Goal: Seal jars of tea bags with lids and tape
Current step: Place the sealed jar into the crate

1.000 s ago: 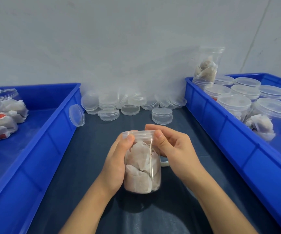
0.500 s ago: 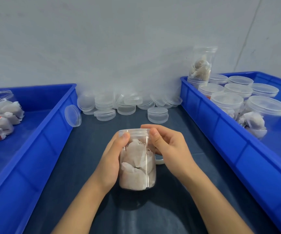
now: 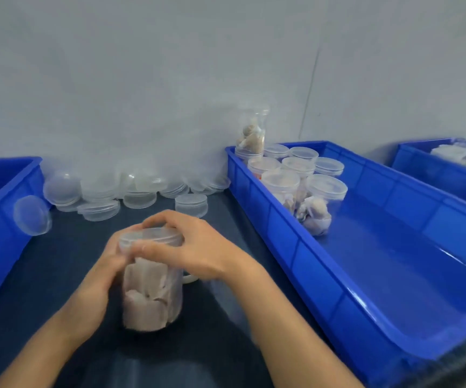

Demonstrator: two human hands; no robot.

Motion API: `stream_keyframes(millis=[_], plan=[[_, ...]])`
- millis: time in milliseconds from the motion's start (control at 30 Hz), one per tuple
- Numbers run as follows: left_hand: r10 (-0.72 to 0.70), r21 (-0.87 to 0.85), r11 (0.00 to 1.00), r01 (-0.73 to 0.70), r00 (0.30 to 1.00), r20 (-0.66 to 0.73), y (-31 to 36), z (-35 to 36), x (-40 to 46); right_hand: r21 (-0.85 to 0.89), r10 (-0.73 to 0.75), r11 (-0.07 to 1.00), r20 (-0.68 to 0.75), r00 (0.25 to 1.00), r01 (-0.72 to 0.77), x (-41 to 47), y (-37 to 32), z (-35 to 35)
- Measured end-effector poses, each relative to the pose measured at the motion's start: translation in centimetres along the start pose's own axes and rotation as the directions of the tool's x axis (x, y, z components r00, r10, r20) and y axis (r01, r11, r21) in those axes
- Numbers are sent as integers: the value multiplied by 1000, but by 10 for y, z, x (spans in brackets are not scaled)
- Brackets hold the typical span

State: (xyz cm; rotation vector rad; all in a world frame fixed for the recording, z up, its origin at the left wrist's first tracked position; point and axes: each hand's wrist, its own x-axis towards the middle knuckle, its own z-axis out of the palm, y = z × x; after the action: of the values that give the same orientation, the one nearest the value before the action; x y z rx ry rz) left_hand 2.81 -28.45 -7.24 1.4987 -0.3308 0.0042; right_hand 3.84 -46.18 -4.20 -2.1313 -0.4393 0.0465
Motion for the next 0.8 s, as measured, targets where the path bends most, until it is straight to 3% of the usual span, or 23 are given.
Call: stream_keyframes(millis=[100, 200, 333, 433, 533, 800], plan=[[3, 141, 990, -3, 1000, -1, 4, 4, 12, -60, 37, 998, 4, 999, -36, 0, -8, -11], [22, 208, 978, -1, 995, -100, 4, -2, 7, -129, 0, 992, -97, 995, -13, -1, -19, -26], [287, 458, 867, -194, 948, -141, 36, 18, 0, -216, -107, 975, -257, 961, 51, -7, -48, -65], [430, 502, 803, -323, 896, -112, 63, 58, 9, -280, -148, 959, -369, 918, 43, -17, -72, -111], [442, 498, 787, -364, 896, -44, 86, 105, 21, -248, -106, 969, -470, 876, -16, -32, -84, -159], [252, 595, 724, -349, 937, 242, 92, 194, 60, -189, 47, 959, -631, 774, -213, -65, -25, -228]])
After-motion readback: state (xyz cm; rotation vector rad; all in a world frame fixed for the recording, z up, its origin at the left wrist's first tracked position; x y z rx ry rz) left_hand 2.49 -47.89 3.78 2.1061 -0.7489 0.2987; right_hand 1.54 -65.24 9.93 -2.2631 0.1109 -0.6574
